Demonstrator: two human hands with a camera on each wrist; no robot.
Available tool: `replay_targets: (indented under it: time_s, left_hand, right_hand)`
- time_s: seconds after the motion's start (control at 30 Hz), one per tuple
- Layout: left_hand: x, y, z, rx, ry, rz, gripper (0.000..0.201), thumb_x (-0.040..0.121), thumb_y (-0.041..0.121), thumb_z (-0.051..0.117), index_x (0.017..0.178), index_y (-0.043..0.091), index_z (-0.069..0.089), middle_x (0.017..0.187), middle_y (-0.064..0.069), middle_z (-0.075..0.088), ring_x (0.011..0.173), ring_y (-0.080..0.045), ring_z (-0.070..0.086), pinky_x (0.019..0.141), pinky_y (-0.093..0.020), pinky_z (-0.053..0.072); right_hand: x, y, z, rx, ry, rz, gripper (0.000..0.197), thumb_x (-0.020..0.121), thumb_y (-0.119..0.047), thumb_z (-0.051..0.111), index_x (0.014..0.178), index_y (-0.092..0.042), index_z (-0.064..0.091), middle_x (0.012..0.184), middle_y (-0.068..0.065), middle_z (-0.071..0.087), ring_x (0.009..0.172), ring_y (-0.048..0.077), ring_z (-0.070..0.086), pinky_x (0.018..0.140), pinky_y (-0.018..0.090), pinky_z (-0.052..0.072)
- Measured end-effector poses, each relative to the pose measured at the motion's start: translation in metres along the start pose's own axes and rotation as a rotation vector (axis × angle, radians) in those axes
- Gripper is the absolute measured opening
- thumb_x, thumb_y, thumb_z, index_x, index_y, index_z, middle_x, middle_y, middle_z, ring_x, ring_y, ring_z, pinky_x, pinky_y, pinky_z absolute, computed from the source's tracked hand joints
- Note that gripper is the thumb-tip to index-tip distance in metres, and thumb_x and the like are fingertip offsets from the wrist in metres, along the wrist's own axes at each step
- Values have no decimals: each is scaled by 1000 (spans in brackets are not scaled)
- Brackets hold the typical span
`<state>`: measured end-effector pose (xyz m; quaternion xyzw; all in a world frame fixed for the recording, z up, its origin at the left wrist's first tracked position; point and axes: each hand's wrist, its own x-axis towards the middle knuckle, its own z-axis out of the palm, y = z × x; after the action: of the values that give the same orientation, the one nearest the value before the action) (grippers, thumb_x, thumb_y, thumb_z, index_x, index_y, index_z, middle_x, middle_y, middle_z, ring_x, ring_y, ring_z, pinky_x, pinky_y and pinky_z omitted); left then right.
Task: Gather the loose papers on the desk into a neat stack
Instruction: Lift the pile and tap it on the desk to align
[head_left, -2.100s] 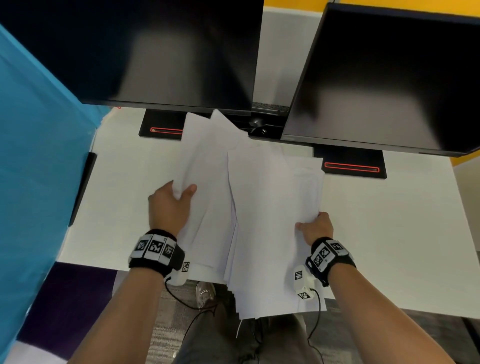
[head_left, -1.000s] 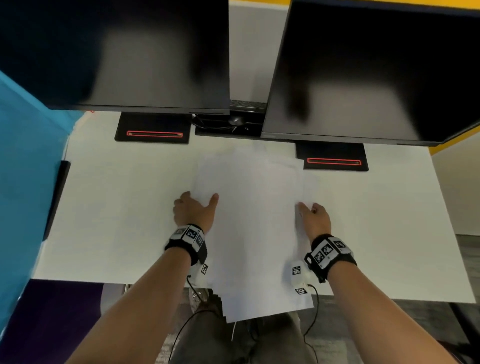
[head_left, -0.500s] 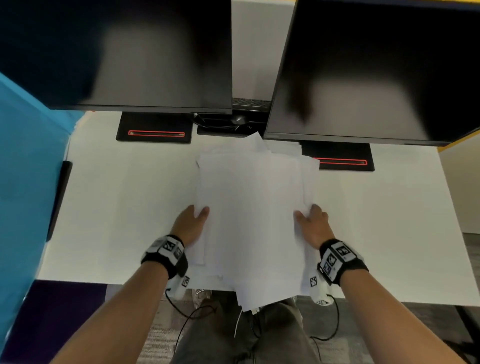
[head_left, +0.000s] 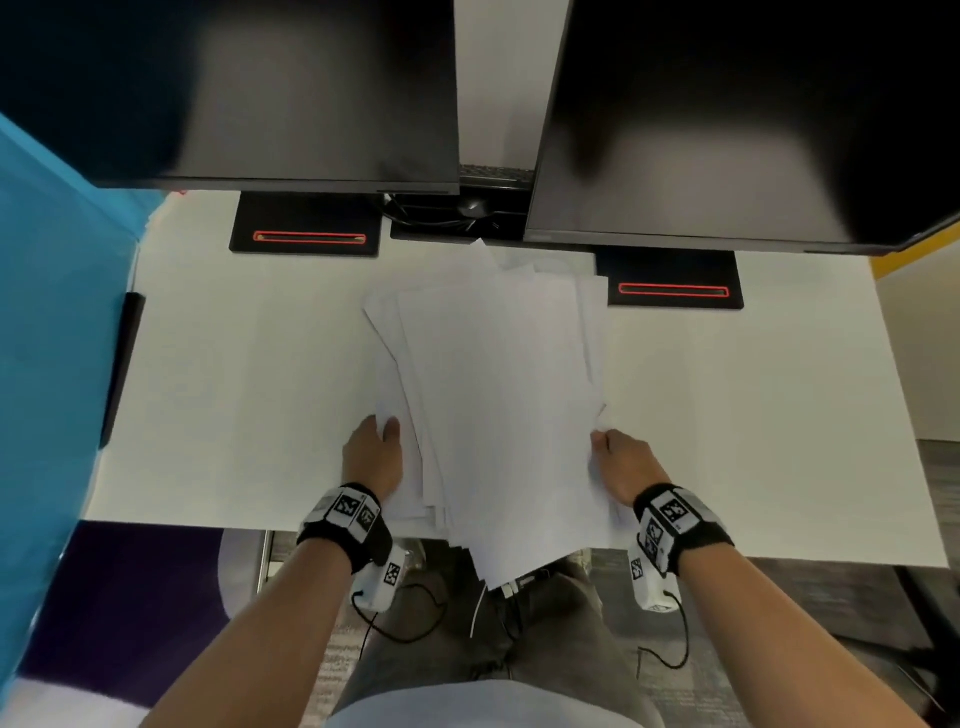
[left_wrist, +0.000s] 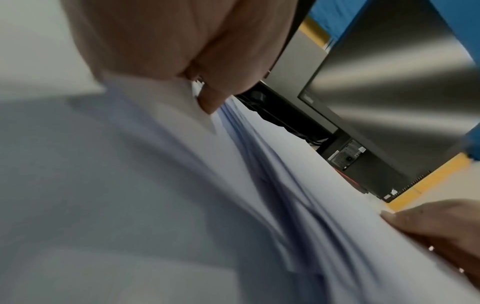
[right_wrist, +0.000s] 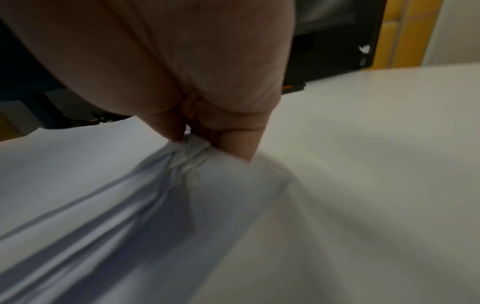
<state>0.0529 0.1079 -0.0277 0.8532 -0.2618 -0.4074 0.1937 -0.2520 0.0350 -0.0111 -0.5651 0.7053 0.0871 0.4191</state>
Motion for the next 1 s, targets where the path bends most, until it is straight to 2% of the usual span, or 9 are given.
replay_targets:
  time_s: [0.1, 0.17, 0.33, 0.43, 0.47, 0.53, 0.63, 0.87, 1.0]
  left_hand:
    - [-17, 1, 17, -53, 24, -40, 39, 104, 31, 36, 124, 1, 51, 132, -20, 56, 122, -37, 52, 96, -36, 39]
    - [-25, 3, 26, -121, 23, -68, 32, 104, 29, 34, 115, 3, 51, 125, -22, 58, 115, -37, 55, 88, -33, 37]
    - [-18, -10, 6, -37, 36, -19, 44, 103, 35, 36, 134, 6, 48, 134, -15, 56, 120, -32, 53, 96, -33, 38]
    - [-8, -7, -3, 9, 11, 16, 50, 101, 42, 38, 134, 6, 49, 133, -15, 57, 119, -31, 54, 93, -32, 38]
    - [-4, -1, -4, 4, 12, 25, 52, 101, 43, 39, 135, 5, 48, 135, -15, 56, 121, -31, 53, 95, -32, 38]
    - [5, 12, -3, -8, 21, 37, 54, 102, 42, 39, 137, 3, 47, 138, -16, 53, 125, -32, 50, 101, -34, 37]
    - [16, 25, 1, -18, 48, 28, 45, 103, 34, 37, 129, 0, 52, 133, -20, 56, 121, -34, 53, 101, -37, 39]
    - [6, 27, 14, -97, 146, -42, 40, 105, 27, 37, 124, -4, 54, 129, -22, 57, 120, -36, 52, 96, -35, 38]
    - [6, 27, 15, -110, 160, -60, 40, 104, 27, 38, 121, -4, 56, 127, -23, 58, 119, -38, 53, 98, -36, 39]
  right_hand:
    - [-6, -3, 11, 3, -35, -5, 49, 106, -32, 27, 120, 3, 58, 128, 24, 59, 119, 36, 54, 101, 35, 39]
    - [-10, -4, 12, 34, -72, -12, 47, 106, -30, 29, 119, 3, 60, 128, 23, 59, 119, 35, 54, 100, 34, 38]
    - [-12, 9, -10, 88, -6, 8, 35, 99, -35, 41, 90, -10, 63, 94, 10, 68, 103, 36, 64, 81, 36, 47]
    - [-4, -4, -13, 165, 133, -48, 46, 99, -37, 47, 135, -9, 51, 129, 13, 60, 121, 32, 56, 103, 38, 42]
    - [2, -12, -12, 207, 168, -71, 51, 99, -37, 49, 141, -9, 46, 133, 13, 58, 122, 31, 55, 105, 37, 41]
    - [17, -27, -10, 237, 233, -70, 43, 98, -34, 51, 132, -8, 54, 126, 13, 62, 115, 30, 59, 96, 30, 43]
    - [33, -34, -11, 167, 259, -2, 25, 96, -29, 55, 100, -6, 64, 105, 14, 70, 101, 32, 64, 78, 27, 46]
    - [24, -16, -5, 112, 185, -4, 22, 95, -33, 57, 96, -11, 59, 92, 4, 62, 87, 25, 59, 74, 27, 41]
    - [14, -12, -4, -13, 136, -39, 29, 96, -36, 55, 76, -16, 55, 77, 1, 58, 87, 29, 60, 71, 28, 40]
